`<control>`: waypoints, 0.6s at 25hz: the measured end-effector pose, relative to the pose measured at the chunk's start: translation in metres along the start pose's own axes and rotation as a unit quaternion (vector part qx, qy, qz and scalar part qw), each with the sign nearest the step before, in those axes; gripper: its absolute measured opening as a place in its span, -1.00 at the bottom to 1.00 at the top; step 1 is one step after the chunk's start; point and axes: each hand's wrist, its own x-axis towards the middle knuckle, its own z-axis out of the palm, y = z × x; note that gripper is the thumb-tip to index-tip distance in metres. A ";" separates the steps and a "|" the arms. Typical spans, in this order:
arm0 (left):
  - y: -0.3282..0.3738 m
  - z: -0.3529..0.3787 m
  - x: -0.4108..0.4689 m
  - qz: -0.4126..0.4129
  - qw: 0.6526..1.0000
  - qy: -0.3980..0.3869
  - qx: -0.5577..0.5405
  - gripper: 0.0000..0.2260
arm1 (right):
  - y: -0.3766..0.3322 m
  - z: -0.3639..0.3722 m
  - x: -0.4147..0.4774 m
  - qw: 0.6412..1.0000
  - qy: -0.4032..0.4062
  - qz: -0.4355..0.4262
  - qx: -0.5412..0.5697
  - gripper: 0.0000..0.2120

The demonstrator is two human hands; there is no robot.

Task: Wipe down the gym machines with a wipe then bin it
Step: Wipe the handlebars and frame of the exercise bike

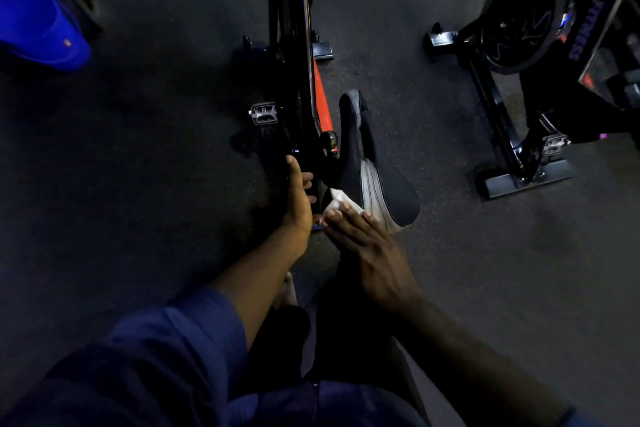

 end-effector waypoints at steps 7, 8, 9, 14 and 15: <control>0.009 0.047 0.011 0.031 0.998 -0.051 0.015 -0.14 | 0.067 -0.025 0.106 0.993 0.040 0.110 -0.031 -0.38; 0.014 0.057 0.010 0.033 0.998 -0.044 0.030 -0.22 | 0.068 -0.026 0.105 0.993 0.041 0.111 -0.019 -0.37; 0.023 0.065 0.004 0.040 0.998 -0.033 0.044 -0.30 | 0.067 -0.027 0.100 0.993 0.043 0.108 -0.012 -0.37; 0.018 0.073 -0.001 0.103 0.979 0.086 0.154 -0.40 | 0.088 -0.043 0.137 0.994 0.072 0.086 0.020 -0.46; 0.016 0.073 -0.001 0.093 0.976 0.091 0.175 -0.42 | 0.093 -0.049 0.143 0.993 0.073 0.085 0.039 -0.45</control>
